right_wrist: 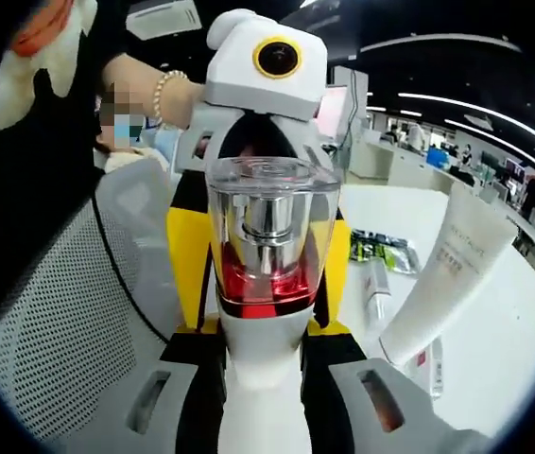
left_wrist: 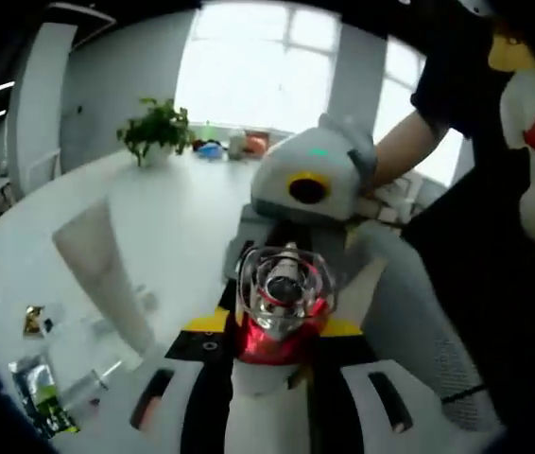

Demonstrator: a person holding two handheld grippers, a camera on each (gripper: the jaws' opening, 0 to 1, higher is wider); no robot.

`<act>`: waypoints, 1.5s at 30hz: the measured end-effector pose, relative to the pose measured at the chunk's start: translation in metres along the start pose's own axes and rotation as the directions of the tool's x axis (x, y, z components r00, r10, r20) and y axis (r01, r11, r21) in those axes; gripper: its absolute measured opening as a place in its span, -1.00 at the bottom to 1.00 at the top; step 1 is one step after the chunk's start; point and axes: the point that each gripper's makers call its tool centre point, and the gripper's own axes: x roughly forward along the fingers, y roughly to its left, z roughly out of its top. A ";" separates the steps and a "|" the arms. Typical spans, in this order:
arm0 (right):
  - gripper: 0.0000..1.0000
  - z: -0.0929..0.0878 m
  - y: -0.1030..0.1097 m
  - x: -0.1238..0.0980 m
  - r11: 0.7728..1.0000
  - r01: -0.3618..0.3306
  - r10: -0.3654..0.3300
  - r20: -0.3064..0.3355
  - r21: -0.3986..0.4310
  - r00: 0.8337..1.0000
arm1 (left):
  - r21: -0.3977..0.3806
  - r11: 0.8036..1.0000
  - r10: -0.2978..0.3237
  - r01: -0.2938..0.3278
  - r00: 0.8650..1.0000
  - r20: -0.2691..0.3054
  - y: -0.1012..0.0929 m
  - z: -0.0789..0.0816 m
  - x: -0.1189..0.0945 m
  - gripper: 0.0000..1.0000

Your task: Arrange the skincare products in the storage area until every visible bottle or jar stands upright without overlapping.

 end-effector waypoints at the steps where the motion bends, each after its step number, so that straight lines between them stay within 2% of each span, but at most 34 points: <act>1: -0.42 -0.001 0.000 0.000 1.000 0.000 0.000 -0.003 0.003 1.000 | -0.003 1.000 -0.002 0.002 1.000 -0.002 0.001 -0.001 0.001 -0.50; 15: -0.42 -0.019 0.004 0.001 1.000 0.012 -0.011 -0.037 0.024 0.999 | 0.004 1.000 -0.029 0.029 0.999 -0.033 0.003 -0.017 0.015 -0.50; 21: -0.42 -0.018 0.001 -0.001 0.999 0.026 -0.025 -0.035 0.029 0.999 | 0.008 1.000 -0.028 0.028 0.999 -0.024 0.007 -0.016 0.017 -0.49; 31: -0.42 -0.020 -0.002 -0.002 0.999 0.032 -0.031 -0.042 0.033 0.999 | -0.039 0.999 -0.018 0.018 1.000 0.016 0.009 -0.015 0.018 -0.46; 36: -0.42 -0.022 -0.002 -0.002 0.999 0.029 -0.028 -0.046 0.035 0.999 | -0.062 0.998 -0.006 0.008 1.000 0.020 0.009 -0.016 0.018 -0.43; 39: -0.42 -0.023 -0.002 -0.002 0.999 0.026 -0.024 -0.048 0.033 0.999 | -0.062 0.998 0.016 -0.016 1.000 -0.008 0.012 -0.023 0.017 -0.40; 45: -0.42 -0.027 -0.003 -0.005 0.999 0.026 -0.024 -0.048 0.037 0.999 | -0.083 0.995 0.054 -0.054 0.999 -0.001 0.014 -0.025 0.011 -0.21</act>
